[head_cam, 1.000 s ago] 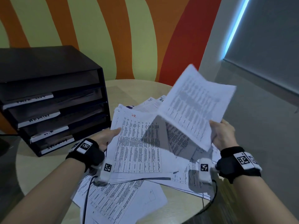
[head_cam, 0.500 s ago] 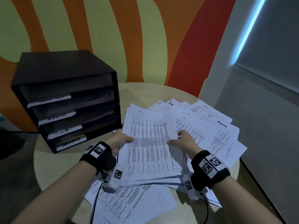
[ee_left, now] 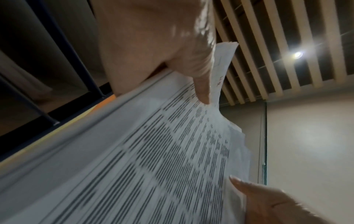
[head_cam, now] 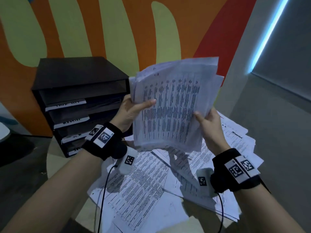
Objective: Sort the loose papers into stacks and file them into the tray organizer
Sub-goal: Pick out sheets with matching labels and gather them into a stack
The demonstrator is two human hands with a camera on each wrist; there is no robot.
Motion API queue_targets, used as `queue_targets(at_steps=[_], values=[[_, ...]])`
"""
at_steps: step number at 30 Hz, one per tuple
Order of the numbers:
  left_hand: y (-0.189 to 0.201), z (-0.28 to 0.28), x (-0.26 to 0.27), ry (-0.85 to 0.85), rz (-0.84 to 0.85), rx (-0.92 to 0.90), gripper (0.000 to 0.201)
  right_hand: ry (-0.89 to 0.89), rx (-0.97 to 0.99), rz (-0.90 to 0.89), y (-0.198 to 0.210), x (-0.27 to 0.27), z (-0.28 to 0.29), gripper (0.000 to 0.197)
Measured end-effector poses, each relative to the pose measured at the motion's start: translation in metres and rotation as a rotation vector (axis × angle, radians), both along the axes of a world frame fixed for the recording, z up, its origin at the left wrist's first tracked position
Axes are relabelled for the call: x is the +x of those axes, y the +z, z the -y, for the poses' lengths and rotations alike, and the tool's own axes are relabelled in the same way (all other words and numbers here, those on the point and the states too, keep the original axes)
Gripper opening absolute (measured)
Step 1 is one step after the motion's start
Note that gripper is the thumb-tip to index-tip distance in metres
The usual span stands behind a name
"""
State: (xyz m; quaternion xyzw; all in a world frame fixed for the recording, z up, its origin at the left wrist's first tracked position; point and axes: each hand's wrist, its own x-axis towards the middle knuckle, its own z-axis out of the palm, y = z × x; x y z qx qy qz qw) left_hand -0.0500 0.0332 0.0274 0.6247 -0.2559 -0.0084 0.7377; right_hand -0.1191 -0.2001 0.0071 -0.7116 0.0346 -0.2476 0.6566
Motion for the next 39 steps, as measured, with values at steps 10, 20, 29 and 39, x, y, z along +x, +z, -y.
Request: queue_targets(at_steps=[10,20,29,39], values=[[-0.025,0.003,0.002,0.105,-0.045,0.006,0.016,-0.006,-0.089,-0.048,0.001,-0.002,-0.006,0.022],[-0.014,-0.004,0.006,0.059,0.031,0.003,0.031,0.039,-0.002,0.034,0.008,0.002,-0.007,0.034],[0.02,0.008,0.004,0.294,0.522,0.342,0.031,-0.253,-0.899,0.329,0.072,-0.018,-0.008,0.091],[0.005,0.003,-0.005,0.563,0.614,0.593,0.05,0.085,-0.51,0.118,0.045,-0.004,0.009,0.022]])
